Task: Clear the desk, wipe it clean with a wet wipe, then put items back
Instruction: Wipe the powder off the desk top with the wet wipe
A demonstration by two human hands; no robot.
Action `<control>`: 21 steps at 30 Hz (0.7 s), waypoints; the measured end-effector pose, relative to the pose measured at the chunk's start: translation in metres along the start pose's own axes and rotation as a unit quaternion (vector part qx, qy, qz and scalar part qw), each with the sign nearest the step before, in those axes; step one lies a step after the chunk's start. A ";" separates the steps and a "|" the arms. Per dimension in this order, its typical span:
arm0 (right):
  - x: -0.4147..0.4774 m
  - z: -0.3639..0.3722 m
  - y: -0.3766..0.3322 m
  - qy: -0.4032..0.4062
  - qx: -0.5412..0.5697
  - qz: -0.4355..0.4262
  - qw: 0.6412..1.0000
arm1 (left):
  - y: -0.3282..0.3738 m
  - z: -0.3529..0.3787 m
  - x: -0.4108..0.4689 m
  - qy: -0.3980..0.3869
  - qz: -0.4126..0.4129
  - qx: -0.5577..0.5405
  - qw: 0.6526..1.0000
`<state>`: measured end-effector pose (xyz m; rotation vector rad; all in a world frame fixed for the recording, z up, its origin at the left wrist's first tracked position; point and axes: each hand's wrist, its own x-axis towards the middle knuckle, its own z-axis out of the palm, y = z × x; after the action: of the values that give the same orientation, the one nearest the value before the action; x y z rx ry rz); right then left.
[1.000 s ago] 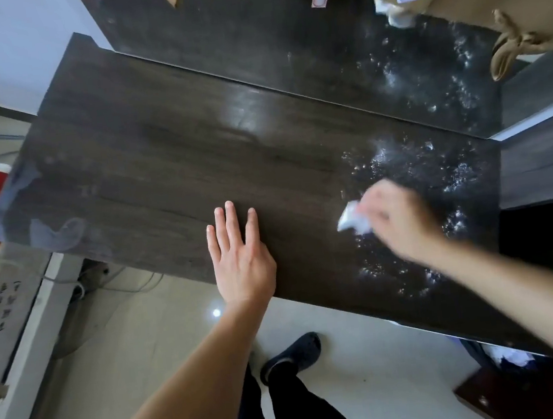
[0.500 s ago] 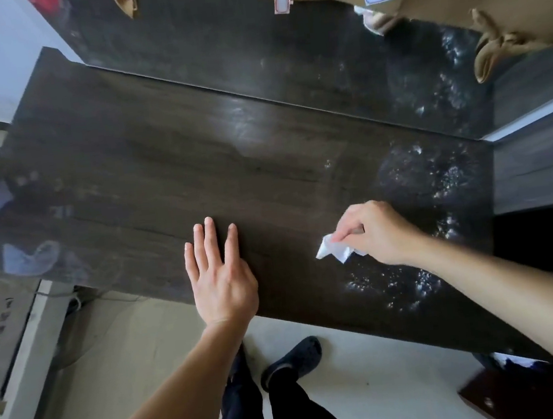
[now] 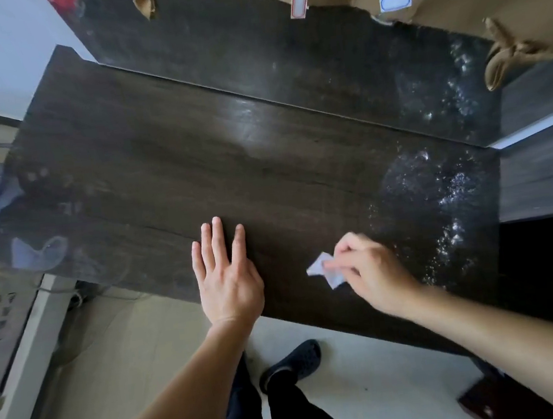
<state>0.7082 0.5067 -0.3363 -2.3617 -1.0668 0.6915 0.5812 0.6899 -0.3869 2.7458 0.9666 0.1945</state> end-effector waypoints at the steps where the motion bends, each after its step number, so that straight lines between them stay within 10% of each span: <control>1: -0.013 -0.005 -0.001 -0.082 0.005 -0.003 0.997 | 0.000 0.000 0.001 -0.001 0.000 -0.002 1.000; 3: 0.004 -0.030 -0.005 -0.106 0.042 0.036 0.993 | 0.000 0.000 0.001 -0.002 0.001 -0.005 1.000; 9: 0.118 -0.062 0.047 0.237 -0.009 0.216 0.947 | -0.002 0.001 0.001 -0.002 0.007 -0.001 1.000; 16: -0.069 0.028 0.005 0.099 -0.016 0.061 0.993 | -0.003 0.000 0.000 -0.004 0.007 -0.008 1.000; 21: -0.090 0.006 0.007 0.007 0.007 0.141 0.990 | -0.003 -0.001 0.000 -0.019 0.009 -0.013 1.000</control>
<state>0.6568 0.4333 -0.3218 -2.5262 -0.7256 0.7769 0.5795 0.6925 -0.3866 2.7252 0.9221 0.1578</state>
